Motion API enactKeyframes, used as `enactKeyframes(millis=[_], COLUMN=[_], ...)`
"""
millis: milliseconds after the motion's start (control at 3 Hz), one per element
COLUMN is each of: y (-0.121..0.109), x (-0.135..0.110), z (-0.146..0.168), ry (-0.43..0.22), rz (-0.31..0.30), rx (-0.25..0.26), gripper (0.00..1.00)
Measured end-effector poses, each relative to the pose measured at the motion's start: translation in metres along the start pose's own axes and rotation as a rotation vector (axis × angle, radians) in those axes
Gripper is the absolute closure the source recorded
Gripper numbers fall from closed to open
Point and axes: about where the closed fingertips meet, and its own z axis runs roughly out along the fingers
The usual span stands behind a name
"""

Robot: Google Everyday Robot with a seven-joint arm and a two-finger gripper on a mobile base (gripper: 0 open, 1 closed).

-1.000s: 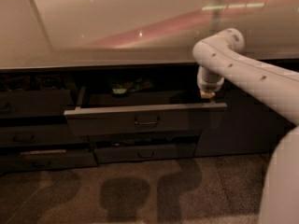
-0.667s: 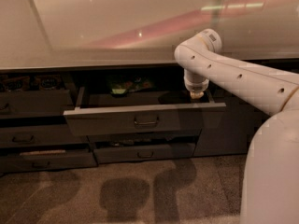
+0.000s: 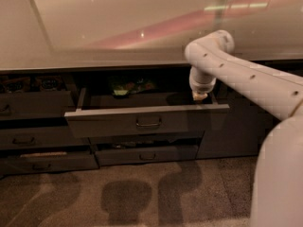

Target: Open top drawer

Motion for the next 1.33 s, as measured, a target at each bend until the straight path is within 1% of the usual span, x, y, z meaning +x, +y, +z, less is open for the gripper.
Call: enactKeyframes(millis=[333, 667, 1000, 1333], y=[0.000, -0.020, -0.020, -0.008], x=[0.012, 0.009, 0.009, 0.007], z=[0.011, -0.008, -0.008, -0.001], ry=[-0.221, -0.303, -0.303, -0.278], rz=[0.027, 0.014, 0.014, 0.011], rx=[-0.030, 0.015, 0.015, 0.019], gripper=[1.00, 1.00, 1.00, 1.00])
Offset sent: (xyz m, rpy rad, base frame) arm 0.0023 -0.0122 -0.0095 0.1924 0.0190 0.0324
